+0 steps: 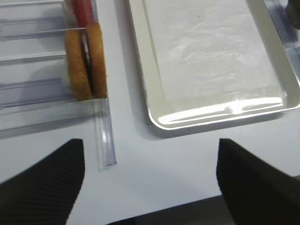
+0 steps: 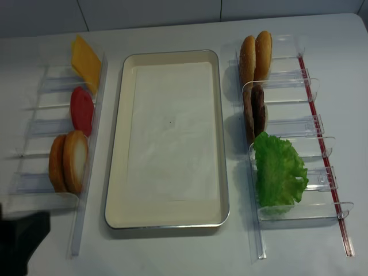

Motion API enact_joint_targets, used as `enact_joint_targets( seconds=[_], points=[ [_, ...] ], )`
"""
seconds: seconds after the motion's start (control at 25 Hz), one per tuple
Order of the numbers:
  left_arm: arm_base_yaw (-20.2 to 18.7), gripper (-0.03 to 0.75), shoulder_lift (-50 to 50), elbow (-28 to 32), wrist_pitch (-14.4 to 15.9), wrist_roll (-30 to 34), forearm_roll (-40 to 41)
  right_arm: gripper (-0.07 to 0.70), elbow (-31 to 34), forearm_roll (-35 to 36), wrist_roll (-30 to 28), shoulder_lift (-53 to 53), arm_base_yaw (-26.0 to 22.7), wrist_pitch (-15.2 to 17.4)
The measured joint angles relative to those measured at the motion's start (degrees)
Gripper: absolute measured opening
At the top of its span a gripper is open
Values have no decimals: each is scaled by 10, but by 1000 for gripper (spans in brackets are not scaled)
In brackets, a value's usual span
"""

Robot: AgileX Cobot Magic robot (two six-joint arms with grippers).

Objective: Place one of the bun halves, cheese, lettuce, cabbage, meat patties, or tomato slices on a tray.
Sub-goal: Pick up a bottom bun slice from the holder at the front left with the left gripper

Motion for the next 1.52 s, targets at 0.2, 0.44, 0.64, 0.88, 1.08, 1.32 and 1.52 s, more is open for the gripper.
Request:
enact_joint_targets(
  seconds=[0.2, 0.44, 0.64, 0.88, 1.08, 1.32, 1.52],
  points=[
    [0, 538, 116, -26, -5, 20, -11, 596, 0, 0, 0, 0, 0, 0],
    [0, 535, 194, -28, -7, 28, 4, 596, 0, 0, 0, 0, 0, 0],
    [0, 522, 259, -41, -11, 41, 4, 596, 0, 0, 0, 0, 0, 0],
    [0, 491, 322, -65, -43, 45, 4, 596, 0, 0, -4, 0, 0, 0],
    [0, 489, 375, -67, -64, 47, 4, 596, 0, 0, -4, 0, 0, 0],
    [0, 488, 404, -67, -106, 49, 16, 596, 0, 0, -4, 0, 0, 0],
    [0, 488, 414, -67, -110, 50, 30, 596, 0, 0, -4, 0, 0, 0]
  ],
)
